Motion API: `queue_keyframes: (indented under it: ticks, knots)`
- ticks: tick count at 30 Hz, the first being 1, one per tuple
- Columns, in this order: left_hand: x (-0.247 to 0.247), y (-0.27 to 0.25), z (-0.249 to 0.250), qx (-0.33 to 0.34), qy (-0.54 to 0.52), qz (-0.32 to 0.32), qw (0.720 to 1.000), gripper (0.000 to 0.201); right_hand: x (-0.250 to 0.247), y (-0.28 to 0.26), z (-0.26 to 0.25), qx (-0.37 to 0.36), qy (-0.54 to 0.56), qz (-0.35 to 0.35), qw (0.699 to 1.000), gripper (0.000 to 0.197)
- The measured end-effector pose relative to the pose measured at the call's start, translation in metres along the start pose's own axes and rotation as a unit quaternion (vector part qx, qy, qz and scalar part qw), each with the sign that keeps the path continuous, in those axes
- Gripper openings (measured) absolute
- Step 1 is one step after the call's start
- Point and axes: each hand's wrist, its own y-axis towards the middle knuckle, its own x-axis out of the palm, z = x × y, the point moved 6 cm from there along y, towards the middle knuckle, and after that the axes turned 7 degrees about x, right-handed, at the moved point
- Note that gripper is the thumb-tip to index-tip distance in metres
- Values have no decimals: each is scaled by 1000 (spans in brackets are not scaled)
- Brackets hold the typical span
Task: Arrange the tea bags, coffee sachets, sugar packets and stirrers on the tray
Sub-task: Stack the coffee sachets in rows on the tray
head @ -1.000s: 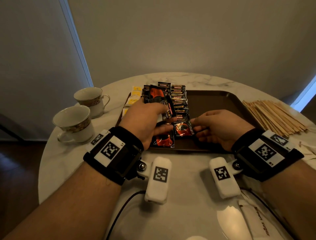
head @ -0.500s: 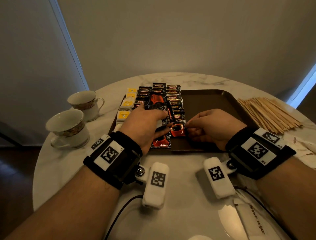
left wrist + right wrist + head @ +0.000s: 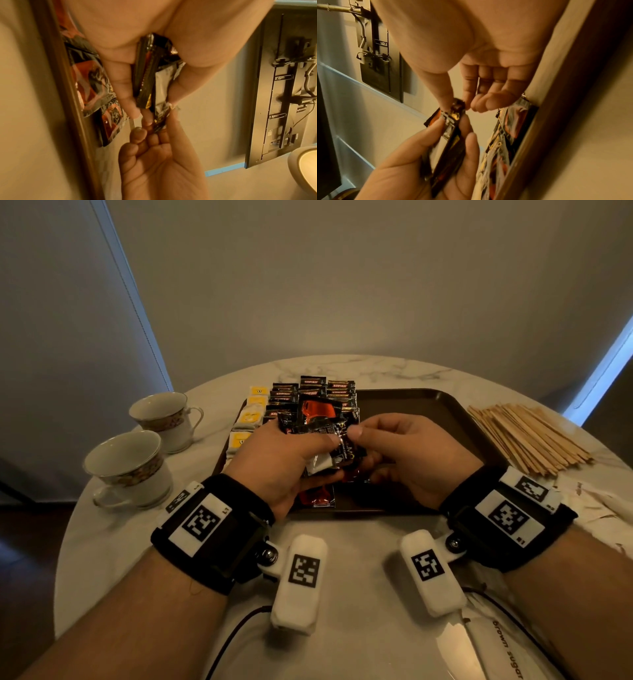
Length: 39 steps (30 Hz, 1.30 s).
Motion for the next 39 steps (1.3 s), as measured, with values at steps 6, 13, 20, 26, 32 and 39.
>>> queue_keyframes:
  ticks: [6,13,20,26,32,39]
  knots:
    - [-3,2,2,11,3,1,1000,37,-8,2,-2,-30,32,29,999,17]
    - [-8,2,3,-8,-16,32,999,44,-3,-2,-9,-84,49,20,995,15]
    - [-1,0,2,-69,-88,-1,994,63,-6,-9,-21,-125,98,38,987,25]
    - [0,-4,-2,-51,-45,-24,997,34,-11,-7,-23,-127,152,41,979,11]
    - [1,-3,9,29,5,-36,999,35,-10,-7,-22,-144,145,52,978,31]
    - [-9,3,7,59,37,36,997,36,-1,-3,-6,-36,140,16,989,15]
